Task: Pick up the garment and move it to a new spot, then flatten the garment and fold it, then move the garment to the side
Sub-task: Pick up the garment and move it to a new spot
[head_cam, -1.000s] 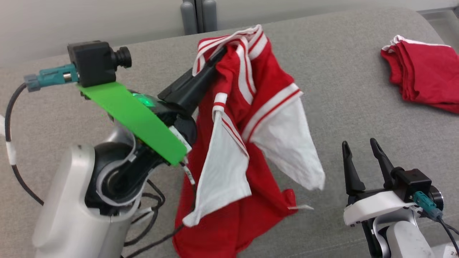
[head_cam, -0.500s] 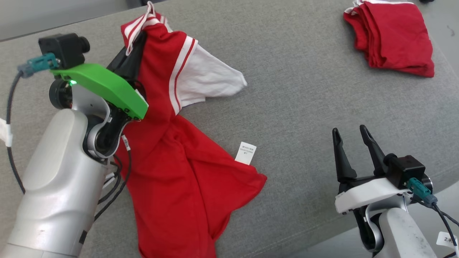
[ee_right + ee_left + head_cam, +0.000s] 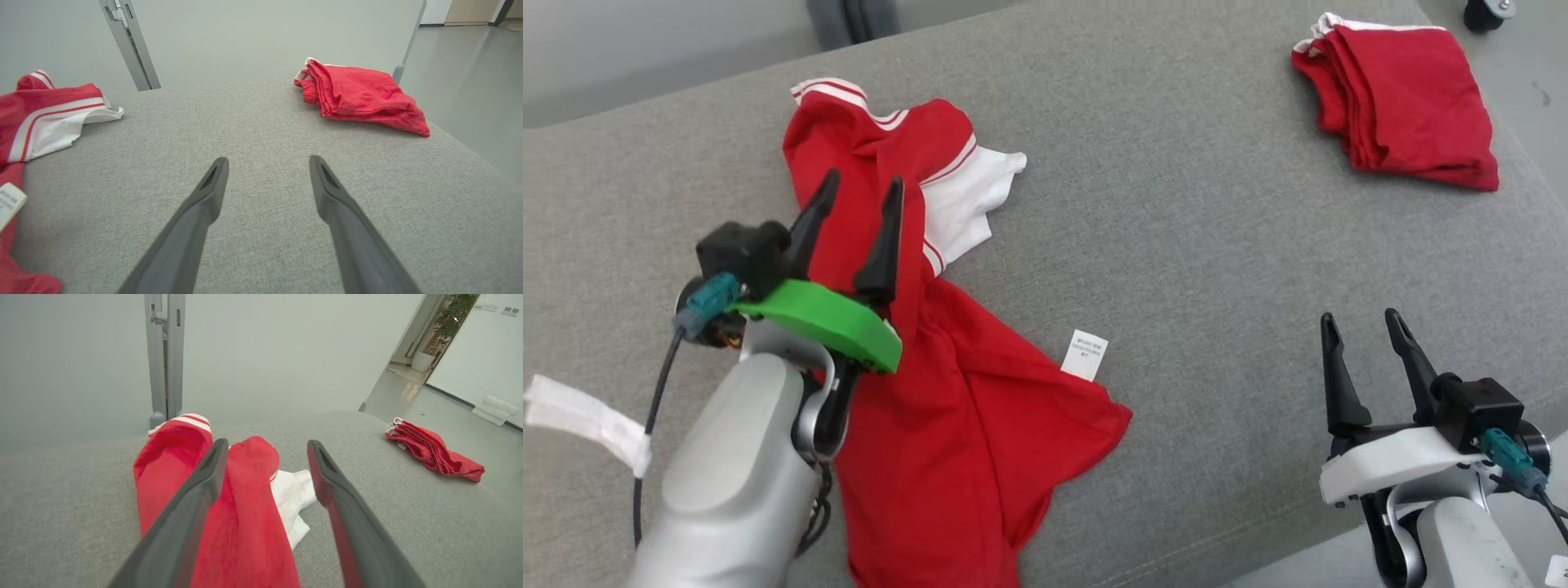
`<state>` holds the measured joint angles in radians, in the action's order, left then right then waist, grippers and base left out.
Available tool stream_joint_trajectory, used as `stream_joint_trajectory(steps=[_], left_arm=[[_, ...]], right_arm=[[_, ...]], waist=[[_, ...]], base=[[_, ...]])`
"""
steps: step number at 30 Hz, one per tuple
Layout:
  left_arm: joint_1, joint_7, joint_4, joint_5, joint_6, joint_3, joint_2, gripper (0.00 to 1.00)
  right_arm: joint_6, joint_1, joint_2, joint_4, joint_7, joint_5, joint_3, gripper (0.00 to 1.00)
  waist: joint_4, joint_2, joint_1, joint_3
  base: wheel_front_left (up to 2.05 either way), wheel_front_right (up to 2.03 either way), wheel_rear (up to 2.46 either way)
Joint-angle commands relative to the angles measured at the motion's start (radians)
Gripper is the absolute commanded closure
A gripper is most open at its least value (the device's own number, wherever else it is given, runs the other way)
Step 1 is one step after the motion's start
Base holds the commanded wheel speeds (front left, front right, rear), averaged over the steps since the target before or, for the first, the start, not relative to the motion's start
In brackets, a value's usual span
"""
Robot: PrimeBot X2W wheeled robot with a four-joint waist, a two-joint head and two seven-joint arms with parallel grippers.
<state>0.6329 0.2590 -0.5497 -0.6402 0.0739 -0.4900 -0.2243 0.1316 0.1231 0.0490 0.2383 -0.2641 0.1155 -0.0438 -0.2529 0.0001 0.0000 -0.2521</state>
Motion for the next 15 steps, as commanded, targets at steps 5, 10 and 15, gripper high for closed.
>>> stream_joint_trajectory(steps=[5,10,15], left_arm=[[-0.228,0.006,0.184,0.081,-0.056,0.087,0.042,0.0],[-0.417,0.006,0.315,0.174,-0.089,0.142,0.082,0.0],[-0.59,0.006,0.41,0.264,-0.066,0.233,0.123,0.0]], right_arm=[[-0.002,-0.049,0.002,-0.014,0.0,-0.034,-0.045,0.0],[-0.002,-0.085,0.003,-0.016,0.0,-0.053,-0.074,0.0],[-0.002,-0.12,0.003,-0.007,0.0,-0.067,-0.085,0.0]], waist=[[0.155,-0.0001,0.0,0.143],[0.216,-0.0001,0.0,0.185],[0.273,-0.0001,0.0,0.223]], base=[[0.0,0.0,0.0],[0.0,0.0,0.0],[0.0,0.0,0.0]])
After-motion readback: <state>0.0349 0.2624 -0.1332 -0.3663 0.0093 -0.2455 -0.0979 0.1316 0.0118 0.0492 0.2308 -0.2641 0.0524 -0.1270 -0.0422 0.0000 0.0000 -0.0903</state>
